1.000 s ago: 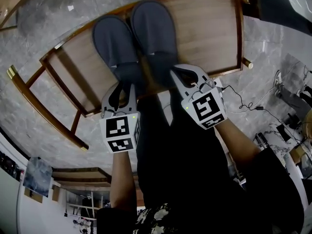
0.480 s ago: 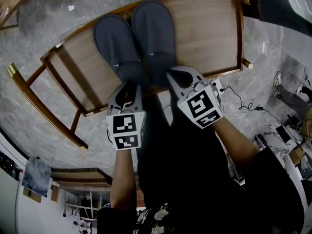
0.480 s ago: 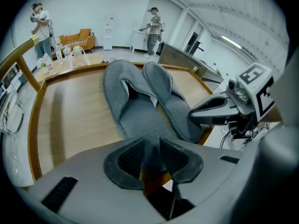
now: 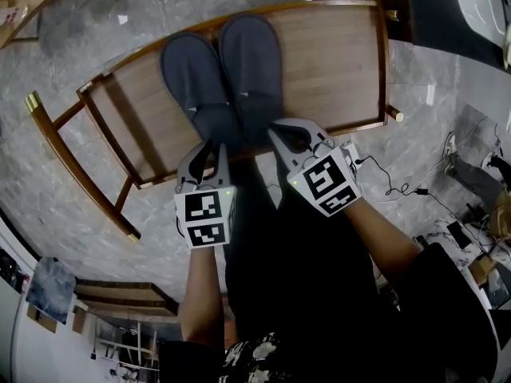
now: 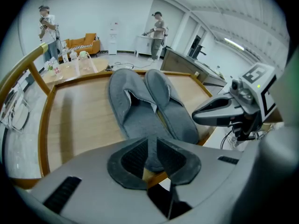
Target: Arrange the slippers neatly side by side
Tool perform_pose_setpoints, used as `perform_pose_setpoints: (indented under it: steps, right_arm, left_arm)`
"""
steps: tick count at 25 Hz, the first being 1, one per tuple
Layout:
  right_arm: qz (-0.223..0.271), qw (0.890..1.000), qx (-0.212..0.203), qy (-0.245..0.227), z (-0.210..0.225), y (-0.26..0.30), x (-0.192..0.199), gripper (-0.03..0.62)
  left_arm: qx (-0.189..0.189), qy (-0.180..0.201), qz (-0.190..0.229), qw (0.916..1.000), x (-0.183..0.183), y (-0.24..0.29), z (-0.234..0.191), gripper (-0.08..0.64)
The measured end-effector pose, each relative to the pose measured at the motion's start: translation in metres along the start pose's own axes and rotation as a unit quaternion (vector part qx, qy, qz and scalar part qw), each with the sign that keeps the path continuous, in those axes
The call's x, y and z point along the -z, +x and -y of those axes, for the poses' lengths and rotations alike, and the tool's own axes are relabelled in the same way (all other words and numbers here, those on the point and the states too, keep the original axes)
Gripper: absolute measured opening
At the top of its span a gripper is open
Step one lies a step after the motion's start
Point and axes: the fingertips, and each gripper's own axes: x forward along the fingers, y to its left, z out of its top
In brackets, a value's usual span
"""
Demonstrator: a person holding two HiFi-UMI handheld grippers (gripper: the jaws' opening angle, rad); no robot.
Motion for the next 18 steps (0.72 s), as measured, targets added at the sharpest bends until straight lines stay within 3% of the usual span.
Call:
perform_pose_setpoints:
  steps: [5,8,10,15,18]
  right_arm:
    - [0.073,0.996,-0.042,-0.01,-0.011,-0.03,-0.031,-0.002]
    - [0.095,0.995,-0.033,-0.028,-0.011,-0.05,-0.046,-0.002]
    - [0.117,0.993,-0.015,-0.02,-0.008,-0.064,-0.06,-0.002]
    - [0.213,0.976,0.027,0.027,-0.007,-0.11,-0.112,-0.002]
    - [0.271,0.961,0.055,0.022,-0.014,-0.141,-0.146,-0.002]
  left_arm:
    - [-0.033,-0.028,0.079,0.9959,-0.028,-0.034,0.013,0.005]
    - [0.009,-0.097,0.173,0.9801,-0.055,-0.063,0.035,0.002]
    - [0.027,-0.114,0.224,0.9675,-0.072,-0.084,0.044,0.002]
    - [0.052,-0.08,0.315,0.9441,-0.12,-0.151,0.048,0.002]
    - [0.035,-0.044,0.375,0.9254,-0.151,-0.199,0.039,0.002]
